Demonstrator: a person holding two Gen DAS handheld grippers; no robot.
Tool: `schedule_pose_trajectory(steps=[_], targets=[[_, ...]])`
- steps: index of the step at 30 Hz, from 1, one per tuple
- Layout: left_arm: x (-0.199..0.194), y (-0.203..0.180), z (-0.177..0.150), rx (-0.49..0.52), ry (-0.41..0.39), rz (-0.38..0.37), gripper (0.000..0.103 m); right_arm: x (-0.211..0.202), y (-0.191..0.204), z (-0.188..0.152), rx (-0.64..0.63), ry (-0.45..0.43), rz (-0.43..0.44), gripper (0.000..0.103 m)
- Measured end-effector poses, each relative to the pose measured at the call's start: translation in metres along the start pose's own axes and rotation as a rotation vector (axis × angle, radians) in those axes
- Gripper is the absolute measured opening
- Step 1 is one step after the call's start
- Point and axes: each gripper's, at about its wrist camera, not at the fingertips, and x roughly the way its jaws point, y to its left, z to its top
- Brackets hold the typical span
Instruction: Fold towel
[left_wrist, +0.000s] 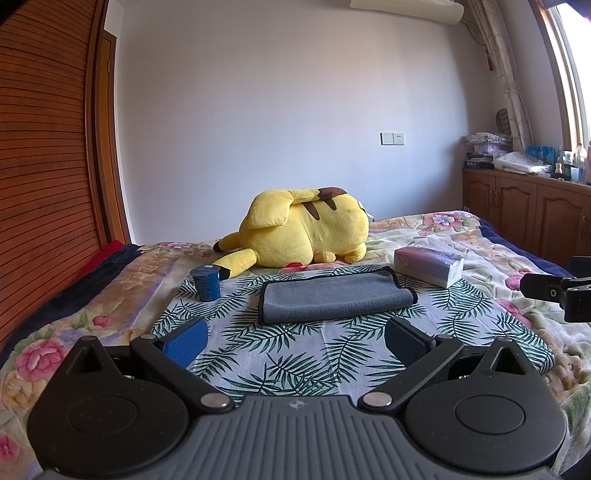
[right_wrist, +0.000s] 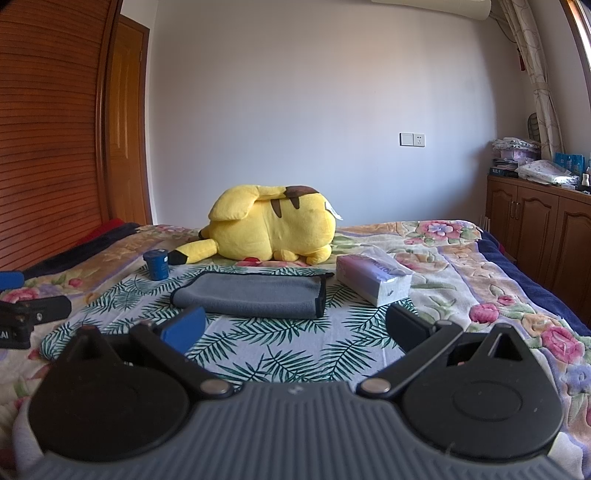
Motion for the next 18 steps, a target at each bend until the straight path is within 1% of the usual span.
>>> schedule_pose_trajectory(steps=[18], targets=[[0.0008,0.0018,-0.0018,0.004,0.002,0.002,0.103,-0.0002,0.0002,0.0003,0.0,0.0,0.0,0.103]])
